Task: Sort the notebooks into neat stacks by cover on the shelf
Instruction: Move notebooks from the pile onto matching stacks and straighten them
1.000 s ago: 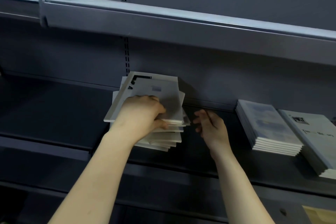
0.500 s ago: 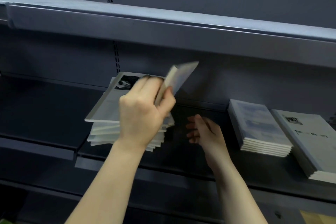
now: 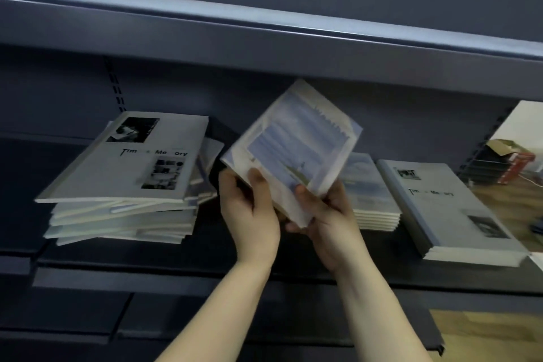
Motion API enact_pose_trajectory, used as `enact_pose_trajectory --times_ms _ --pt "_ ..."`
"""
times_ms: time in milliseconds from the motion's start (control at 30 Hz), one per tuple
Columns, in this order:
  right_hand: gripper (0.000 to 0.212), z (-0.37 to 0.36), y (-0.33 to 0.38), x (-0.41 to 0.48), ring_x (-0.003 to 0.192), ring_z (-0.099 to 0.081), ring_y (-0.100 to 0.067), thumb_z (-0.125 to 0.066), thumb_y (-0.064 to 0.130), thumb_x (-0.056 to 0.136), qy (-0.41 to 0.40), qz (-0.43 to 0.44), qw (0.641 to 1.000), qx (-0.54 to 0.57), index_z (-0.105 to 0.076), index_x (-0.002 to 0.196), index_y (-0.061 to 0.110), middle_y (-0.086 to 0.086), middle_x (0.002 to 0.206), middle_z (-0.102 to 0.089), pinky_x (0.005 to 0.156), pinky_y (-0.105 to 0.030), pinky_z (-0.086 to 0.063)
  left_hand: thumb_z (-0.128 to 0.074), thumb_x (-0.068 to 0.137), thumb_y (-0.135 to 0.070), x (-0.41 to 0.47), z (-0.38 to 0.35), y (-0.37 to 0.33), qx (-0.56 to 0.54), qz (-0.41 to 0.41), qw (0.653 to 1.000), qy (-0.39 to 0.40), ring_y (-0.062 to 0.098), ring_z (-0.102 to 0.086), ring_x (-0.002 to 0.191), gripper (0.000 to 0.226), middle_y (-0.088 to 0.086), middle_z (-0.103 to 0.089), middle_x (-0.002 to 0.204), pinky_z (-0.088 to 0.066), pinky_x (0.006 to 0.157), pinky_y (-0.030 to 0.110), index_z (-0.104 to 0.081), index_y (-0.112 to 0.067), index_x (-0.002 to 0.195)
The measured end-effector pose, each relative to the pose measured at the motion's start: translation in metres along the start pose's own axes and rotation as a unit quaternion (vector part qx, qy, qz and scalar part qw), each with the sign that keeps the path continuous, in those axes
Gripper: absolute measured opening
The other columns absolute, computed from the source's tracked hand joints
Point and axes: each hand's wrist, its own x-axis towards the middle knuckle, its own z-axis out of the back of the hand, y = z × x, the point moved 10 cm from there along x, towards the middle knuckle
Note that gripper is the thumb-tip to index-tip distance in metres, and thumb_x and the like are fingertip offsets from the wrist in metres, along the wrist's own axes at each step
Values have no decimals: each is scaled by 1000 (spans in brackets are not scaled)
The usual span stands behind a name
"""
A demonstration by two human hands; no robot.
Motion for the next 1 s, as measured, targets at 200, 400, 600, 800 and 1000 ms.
enact_pose_trajectory --times_ms 200,400,600,800,1000 --pt "47 59 13 1 69 -69 -31 -73 28 82 -44 0 997 -71 -54 121 12 -13 99 -72 48 -26 -48 -57 91 -34 -18 -34 20 51 -2 992 116 4 -64 89 14 -12 -65 97 -52 73 18 -57 -32 105" --pt "13 133 39 8 63 -70 -15 -63 19 92 -155 5 969 -192 -66 105 20 -3 85 -75 46 -20 -48 -50 93 -36 -27 -42 64 208 9 941 268 -3 -60 83 20 -6 -64 91 -44 73 8 -65 -23 95" --pt "11 187 55 11 59 -69 -17 -66 19 90 -209 -12 947 -243 -61 99 15 1 87 -71 40 -20 -47 -47 95 -35 -21 -36 99 462 -65 819 333 10 -55 94 22 -7 -60 103 -45 85 33 -64 -23 103" --pt "19 224 48 30 73 -70 -20 -69 9 85 -156 -75 949 -265 -64 104 3 -11 94 -69 53 -24 -56 -50 91 -35 -21 -39 106 534 -111 778 313 16 -56 95 20 -7 -62 101 -39 88 35 -65 -24 99" --pt "18 234 43 49 75 -69 -25 -71 0 81 -127 -82 925 -348 -66 99 0 -16 88 -69 53 -26 -54 -56 87 -33 -24 -41 113 553 -124 759 319 18 -58 96 19 -4 -62 103 -40 87 36 -66 -22 100"
